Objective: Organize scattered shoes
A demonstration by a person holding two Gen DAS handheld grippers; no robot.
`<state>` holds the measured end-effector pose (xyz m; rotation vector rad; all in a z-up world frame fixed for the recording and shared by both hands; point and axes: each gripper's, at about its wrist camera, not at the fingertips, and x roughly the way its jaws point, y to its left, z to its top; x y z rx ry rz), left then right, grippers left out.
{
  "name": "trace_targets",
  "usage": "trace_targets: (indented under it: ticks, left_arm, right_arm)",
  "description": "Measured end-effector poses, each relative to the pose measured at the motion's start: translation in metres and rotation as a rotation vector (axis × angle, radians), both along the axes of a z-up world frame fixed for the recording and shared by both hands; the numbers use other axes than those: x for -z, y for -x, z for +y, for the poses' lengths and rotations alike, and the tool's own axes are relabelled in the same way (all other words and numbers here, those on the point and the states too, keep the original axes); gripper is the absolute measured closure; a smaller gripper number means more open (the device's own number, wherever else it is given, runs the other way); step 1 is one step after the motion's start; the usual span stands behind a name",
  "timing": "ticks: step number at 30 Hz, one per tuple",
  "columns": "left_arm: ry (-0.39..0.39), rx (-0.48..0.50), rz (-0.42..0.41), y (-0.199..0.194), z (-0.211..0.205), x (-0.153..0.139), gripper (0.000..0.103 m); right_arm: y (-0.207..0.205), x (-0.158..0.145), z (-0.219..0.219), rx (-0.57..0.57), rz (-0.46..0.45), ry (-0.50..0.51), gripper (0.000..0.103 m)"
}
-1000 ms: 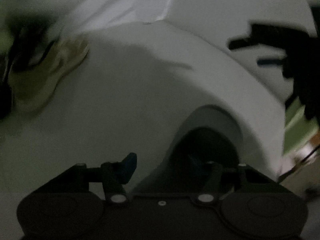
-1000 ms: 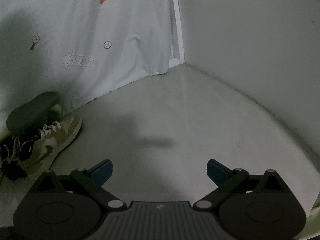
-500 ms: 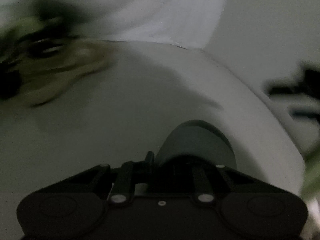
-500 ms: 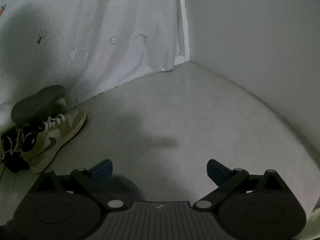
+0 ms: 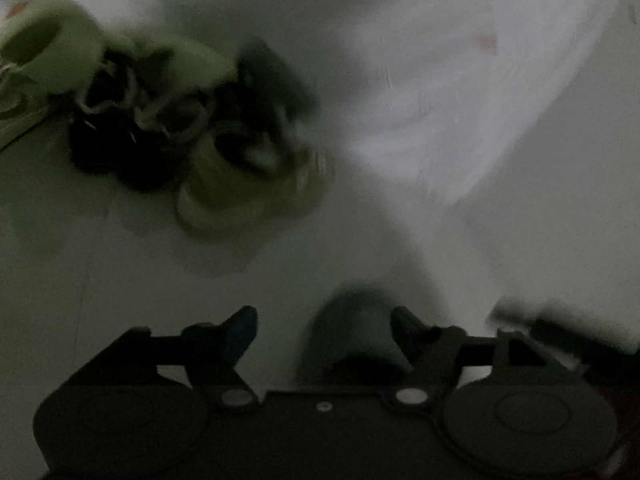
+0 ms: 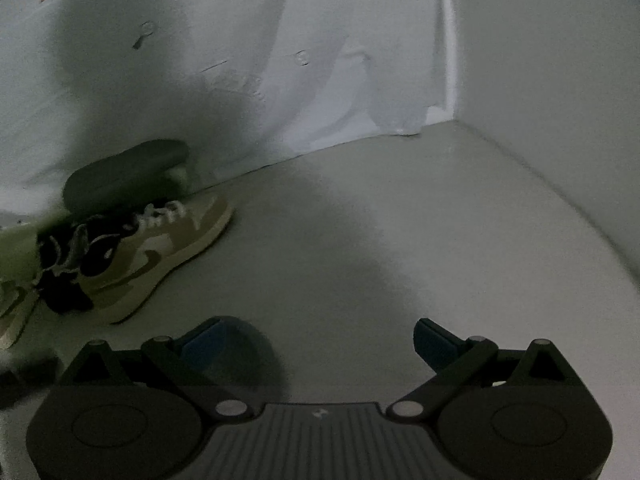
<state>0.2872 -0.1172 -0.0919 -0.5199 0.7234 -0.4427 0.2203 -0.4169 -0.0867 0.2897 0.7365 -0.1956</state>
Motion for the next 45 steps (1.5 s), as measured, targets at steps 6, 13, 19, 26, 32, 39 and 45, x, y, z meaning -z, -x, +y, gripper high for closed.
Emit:
trace_targets:
  ticks: [6, 13, 19, 26, 32, 39, 45]
  left_arm:
    - [-0.002, -0.103, -0.113, -0.084, -0.007, -0.019, 0.022]
    - [0.041, -0.157, -0.09, -0.168, -0.019, -0.006, 0.027]
    - [0.144, -0.19, -0.076, -0.175, -0.025, 0.001, 0.077]
    - [0.316, -0.214, -0.099, -0.152, -0.014, -0.024, 0.079]
    - [0.415, -0.247, -0.134, -0.093, 0.025, -0.066, 0.079]
    - [0.404, -0.353, -0.141, 0.033, 0.079, -0.093, 0.079]
    - [0.288, -0.461, -0.064, 0.151, 0.118, -0.093, 0.079]
  right_arm:
    - [-0.035, 0.002, 0.013, -0.071, -0.006, -0.006, 0.003]
    - [-0.056, 0.005, 0.014, -0.092, 0.009, -0.001, 0.003]
    - [-0.06, 0.013, 0.012, -0.084, 0.038, 0.0, 0.003]
    - [-0.049, 0.002, 0.011, -0.075, -0.001, 0.016, 0.003]
    - [-0.024, -0.016, 0.01, -0.06, -0.061, 0.037, 0.003]
    - [0.021, -0.027, 0.016, -0.072, -0.097, 0.047, 0.003]
    - [0.058, -0.024, 0.032, -0.144, -0.083, 0.056, 0.003]
